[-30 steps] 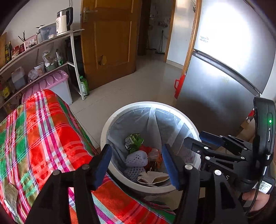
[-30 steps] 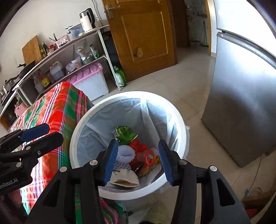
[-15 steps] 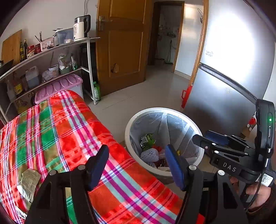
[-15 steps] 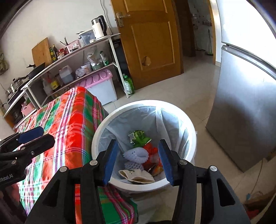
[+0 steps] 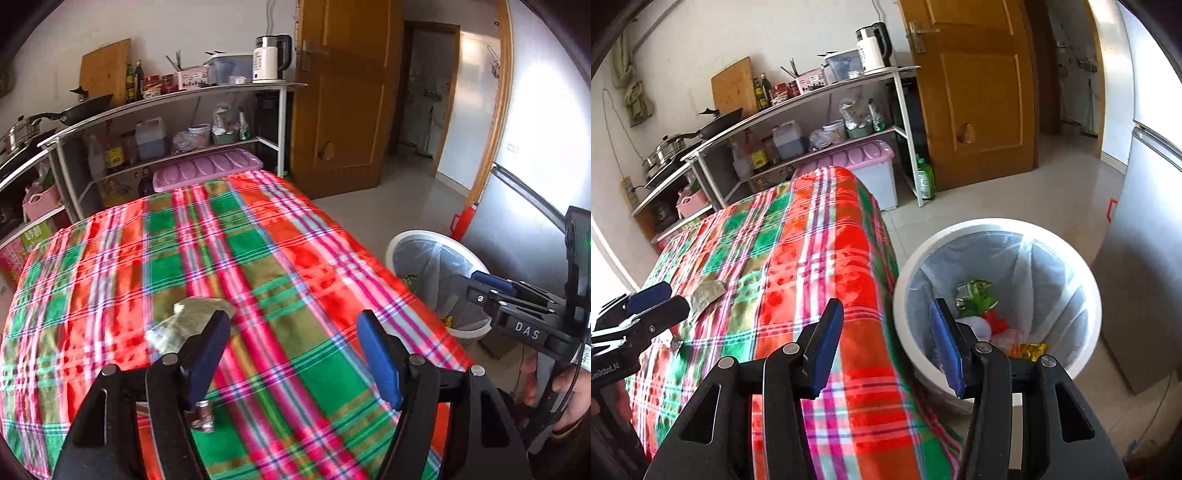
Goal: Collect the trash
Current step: 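Move both tools back over the table toward the last two wrappers, then lower the left gripper to the brown wrapper while the right approaches the barcode packet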
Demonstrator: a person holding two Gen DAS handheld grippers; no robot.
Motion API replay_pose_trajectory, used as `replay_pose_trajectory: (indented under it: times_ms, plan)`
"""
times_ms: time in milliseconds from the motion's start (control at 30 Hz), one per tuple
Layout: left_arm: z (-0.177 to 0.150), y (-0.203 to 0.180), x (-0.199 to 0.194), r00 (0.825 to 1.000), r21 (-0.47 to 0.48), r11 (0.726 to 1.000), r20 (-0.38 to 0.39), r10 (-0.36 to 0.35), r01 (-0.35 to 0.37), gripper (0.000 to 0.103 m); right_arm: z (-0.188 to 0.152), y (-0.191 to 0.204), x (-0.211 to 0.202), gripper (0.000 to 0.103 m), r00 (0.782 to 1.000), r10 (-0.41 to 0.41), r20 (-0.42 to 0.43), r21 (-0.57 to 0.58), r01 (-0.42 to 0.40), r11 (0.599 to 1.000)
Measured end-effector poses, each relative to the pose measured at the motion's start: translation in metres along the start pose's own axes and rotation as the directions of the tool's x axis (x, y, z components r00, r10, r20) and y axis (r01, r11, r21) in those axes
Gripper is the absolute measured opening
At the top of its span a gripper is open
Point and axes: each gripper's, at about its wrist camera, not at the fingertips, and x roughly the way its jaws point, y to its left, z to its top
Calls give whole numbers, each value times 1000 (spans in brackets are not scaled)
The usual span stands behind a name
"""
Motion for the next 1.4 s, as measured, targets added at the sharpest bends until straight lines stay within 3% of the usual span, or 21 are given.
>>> replay_pose_trajectory:
  times_ms: [400,500,733,833,1067,1267,1400]
  plan:
    - [-38,74,-14,987,-74,986,-63,147,-152,82,-7,66,21,50,995,99,-32,-89,-101,991]
    - [-46,80,-5,980,-84,980,-106,170,-180,82,-9,77,24,50,993,114,-41,-102,-118,988]
    - [-50,80,12,976,-71,979,-123,180,-190,83,-10,99,30,50,990,131,-57,-139,-138,981]
    - [-54,82,20,964,-47,973,-158,214,-224,83,-10,103,32,50,989,134,-61,-140,-142,980]
    - [-65,94,8,953,-16,965,-167,254,-260,83,-10,115,37,50,986,153,-70,-147,-162,976]
    - [-77,115,2,945,-52,959,-192,266,-280,83,-11,132,46,50,979,181,-95,-172,-196,965]
    - [-75,132,-1,974,-224,959,-186,131,-172,83,-11,143,53,50,975,194,-111,-193,-213,958]
